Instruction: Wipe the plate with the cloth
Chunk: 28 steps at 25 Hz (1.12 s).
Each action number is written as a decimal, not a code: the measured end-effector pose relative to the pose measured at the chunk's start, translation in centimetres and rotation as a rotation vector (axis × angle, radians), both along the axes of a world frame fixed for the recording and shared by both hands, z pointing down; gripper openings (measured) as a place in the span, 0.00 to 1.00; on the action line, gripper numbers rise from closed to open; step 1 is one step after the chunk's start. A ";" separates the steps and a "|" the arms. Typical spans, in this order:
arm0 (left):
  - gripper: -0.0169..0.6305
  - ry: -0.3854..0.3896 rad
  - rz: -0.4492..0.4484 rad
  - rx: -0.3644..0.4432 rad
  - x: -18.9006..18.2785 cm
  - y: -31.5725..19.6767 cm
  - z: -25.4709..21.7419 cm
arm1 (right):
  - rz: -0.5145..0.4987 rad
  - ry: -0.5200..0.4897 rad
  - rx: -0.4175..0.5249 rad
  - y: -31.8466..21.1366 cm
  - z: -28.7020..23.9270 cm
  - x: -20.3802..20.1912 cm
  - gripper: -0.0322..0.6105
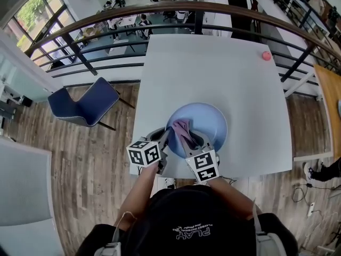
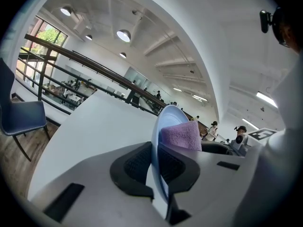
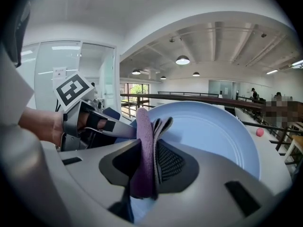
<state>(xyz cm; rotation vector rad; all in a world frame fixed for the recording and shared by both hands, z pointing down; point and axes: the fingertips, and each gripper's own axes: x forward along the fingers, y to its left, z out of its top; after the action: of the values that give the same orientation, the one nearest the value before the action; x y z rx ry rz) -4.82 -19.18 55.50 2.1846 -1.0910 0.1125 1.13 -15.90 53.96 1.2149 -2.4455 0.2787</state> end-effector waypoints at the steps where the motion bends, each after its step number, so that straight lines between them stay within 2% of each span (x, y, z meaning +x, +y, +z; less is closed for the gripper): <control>1: 0.07 0.002 0.001 -0.001 0.0 0.1 0.0 | 0.003 0.003 -0.005 -0.1 0.1 0.1 0.21; 16: 0.08 0.003 0.016 0.007 0.8 0.0 -0.1 | 0.154 0.034 -0.028 -2.0 0.6 6.7 0.22; 28: 0.08 -0.004 0.016 -0.002 0.4 -0.1 0.2 | 0.251 0.067 -0.042 -2.7 0.9 9.9 0.21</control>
<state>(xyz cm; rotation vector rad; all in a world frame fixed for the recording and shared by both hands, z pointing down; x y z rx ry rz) -4.41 -19.32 55.69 2.1924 -1.0750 0.1250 11.05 -18.56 54.90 1.4890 -2.2196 0.3510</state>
